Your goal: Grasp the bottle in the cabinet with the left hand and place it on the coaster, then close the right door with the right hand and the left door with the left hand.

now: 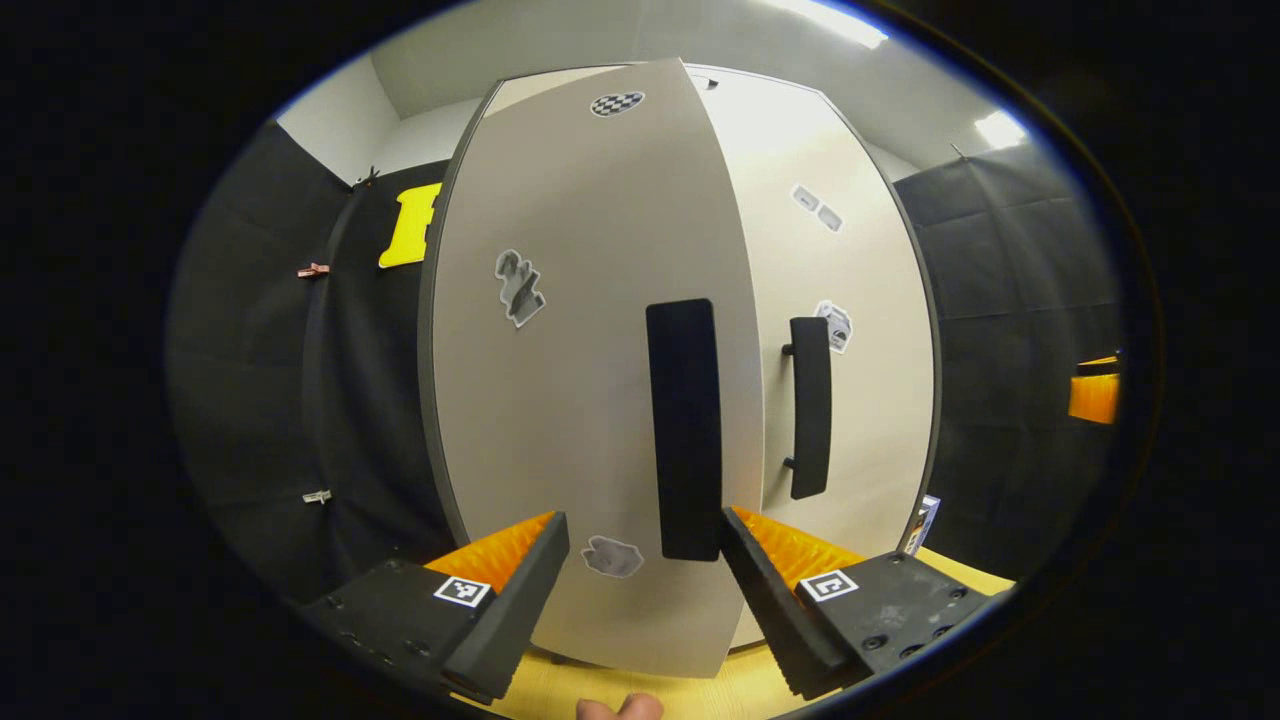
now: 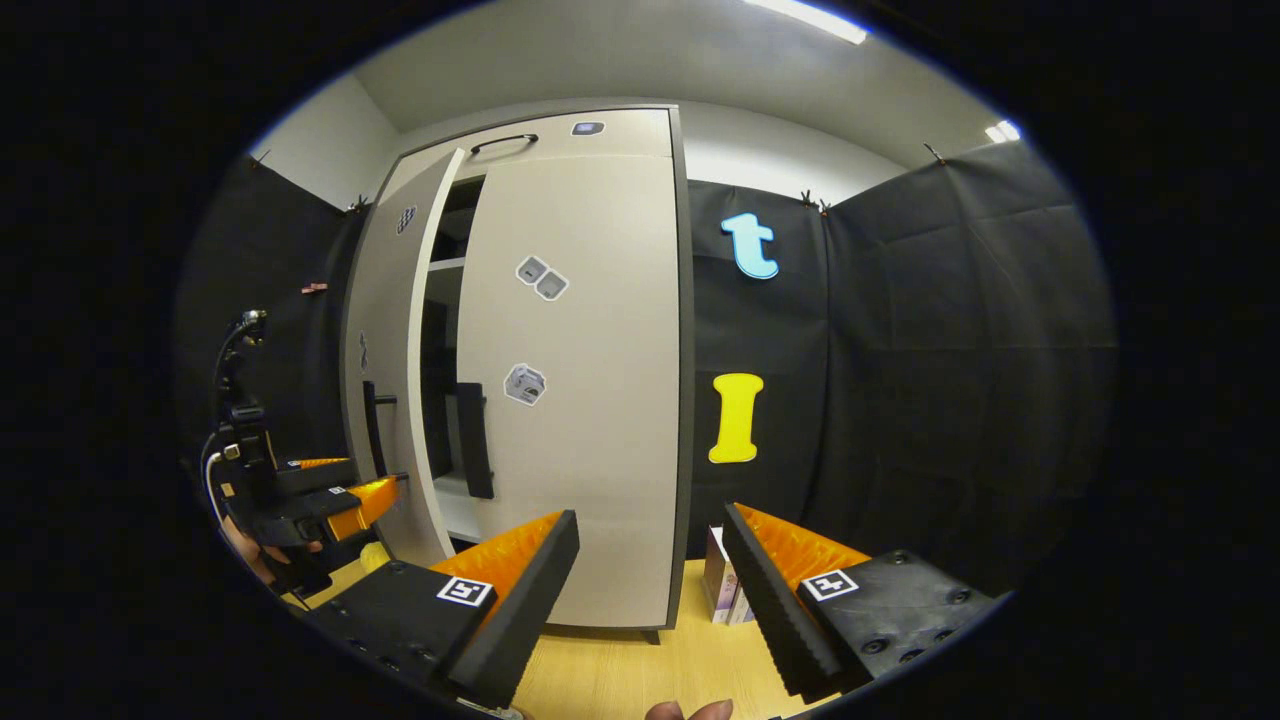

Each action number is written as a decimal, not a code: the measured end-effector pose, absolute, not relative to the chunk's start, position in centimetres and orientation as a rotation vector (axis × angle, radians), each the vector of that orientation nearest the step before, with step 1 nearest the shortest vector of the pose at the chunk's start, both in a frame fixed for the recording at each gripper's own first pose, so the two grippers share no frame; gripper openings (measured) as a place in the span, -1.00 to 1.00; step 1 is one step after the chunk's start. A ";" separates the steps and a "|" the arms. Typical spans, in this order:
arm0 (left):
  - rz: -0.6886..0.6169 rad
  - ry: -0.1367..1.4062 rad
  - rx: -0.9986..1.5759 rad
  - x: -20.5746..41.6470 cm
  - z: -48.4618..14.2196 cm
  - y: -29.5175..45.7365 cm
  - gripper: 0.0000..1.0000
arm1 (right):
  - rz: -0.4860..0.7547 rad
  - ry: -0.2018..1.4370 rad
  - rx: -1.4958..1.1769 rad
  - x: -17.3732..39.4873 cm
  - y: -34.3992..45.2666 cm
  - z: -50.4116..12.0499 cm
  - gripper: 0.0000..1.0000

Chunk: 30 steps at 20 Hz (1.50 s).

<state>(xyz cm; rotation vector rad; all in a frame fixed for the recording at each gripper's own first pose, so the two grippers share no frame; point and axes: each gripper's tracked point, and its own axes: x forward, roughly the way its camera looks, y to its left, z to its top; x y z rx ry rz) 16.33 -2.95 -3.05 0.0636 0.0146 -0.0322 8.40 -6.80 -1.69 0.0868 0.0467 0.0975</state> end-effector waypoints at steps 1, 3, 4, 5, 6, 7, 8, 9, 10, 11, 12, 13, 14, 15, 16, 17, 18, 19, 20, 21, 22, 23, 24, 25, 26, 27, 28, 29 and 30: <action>-0.031 0.010 0.065 15.7 -2.8 -2.9 0.93 | 0.101 0.044 0.088 8.4 -6.6 -1.6 0.92; -0.032 -0.003 0.062 13.8 -1.9 -2.5 0.93 | 0.111 0.041 0.093 8.1 -6.0 -1.5 0.92; -0.031 -0.009 0.057 12.9 -1.5 -2.3 0.93 | 0.115 0.039 0.095 7.9 -5.8 -1.4 0.92; -0.029 -0.013 0.051 12.2 -1.0 -2.0 0.92 | 0.121 0.036 0.096 7.7 -5.6 -1.2 0.93; -0.026 -0.017 0.043 11.4 -0.5 -1.7 0.92 | 0.127 0.033 0.096 7.5 -5.2 -1.0 0.92; -0.021 -0.019 0.037 10.7 -0.2 -1.3 0.92 | 0.134 0.030 0.098 7.4 -4.9 -0.9 0.92; -0.021 -0.020 0.033 9.9 0.1 -1.0 0.93 | 0.140 0.028 0.098 7.2 -4.5 -0.8 0.92; -0.022 -0.020 0.036 9.2 0.4 -0.9 0.93 | 0.148 0.025 0.099 7.1 -4.2 -0.6 0.92; -0.017 -0.025 0.048 8.4 0.8 -0.5 0.94 | 0.156 0.022 0.099 6.9 -3.8 -0.5 0.92; -0.013 -0.031 0.063 7.6 1.1 -0.2 0.93 | 0.161 0.019 0.100 6.8 -3.5 -0.4 0.92; -0.009 -0.034 0.077 7.0 1.3 0.0 0.93 | 0.167 0.015 0.103 6.5 -3.2 -0.3 0.92; -0.002 -0.038 0.087 6.3 1.4 0.2 0.93 | 0.172 0.013 0.105 6.3 -2.9 -0.1 0.92; 0.001 -0.037 0.092 5.7 1.6 0.3 0.93 | 0.176 0.012 0.108 6.2 -2.6 -0.1 0.92; 0.005 -0.034 0.093 5.2 1.5 0.5 0.99 | 0.180 0.010 0.110 6.0 -2.4 0.0 0.92; 0.009 -0.030 0.088 4.6 1.5 0.7 0.94 | 0.182 0.009 0.112 5.9 -2.2 0.2 0.92; 0.014 -0.025 0.080 3.9 1.4 0.9 0.93 | 0.186 0.007 0.114 5.8 -2.0 0.4 0.92; 0.022 -0.020 0.072 3.4 1.3 1.1 0.93 | 0.187 0.005 0.115 5.5 -1.8 0.3 0.92; 0.029 -0.018 0.065 3.0 1.3 1.3 0.93 | 0.188 0.005 0.114 5.3 -1.6 0.4 0.92; 0.036 -0.019 0.063 2.6 1.3 1.6 0.93 | 0.188 0.004 0.112 5.1 -1.5 0.4 0.92; 0.040 -0.017 0.063 2.2 1.3 1.7 0.93 | 0.187 0.004 0.112 4.9 -1.4 0.5 0.92; 0.045 -0.015 0.063 1.7 1.3 1.9 0.93 | 0.185 0.004 0.112 4.6 -1.3 0.5 0.92; 0.047 -0.014 0.061 1.4 1.3 2.1 0.93 | 0.186 0.003 0.112 4.3 -1.2 0.5 0.92; 0.047 -0.014 0.059 1.1 1.4 2.1 0.93 | 0.188 0.001 0.111 4.1 -1.2 0.5 0.92; 0.049 -0.012 0.057 0.8 1.3 2.1 0.94 | 0.188 -0.001 0.108 3.8 -1.2 0.6 0.92; 0.049 -0.014 0.056 0.6 1.4 2.1 0.94 | 0.189 -0.003 0.104 3.6 -1.2 0.6 0.92; 0.048 -0.017 0.057 0.4 1.5 2.0 0.94 | 0.189 -0.004 0.101 3.5 -1.2 0.5 0.92; 0.049 -0.019 0.059 0.1 1.6 2.0 0.94 | 0.189 -0.004 0.101 3.4 -1.2 0.5 0.92; 0.047 -0.023 0.060 -0.1 1.8 1.9 0.93 | 0.190 -0.004 0.103 3.2 -1.2 0.5 0.92; 0.043 -0.026 0.059 -0.3 2.0 1.8 0.93 | 0.189 -0.005 0.103 3.1 -1.2 0.6 0.92</action>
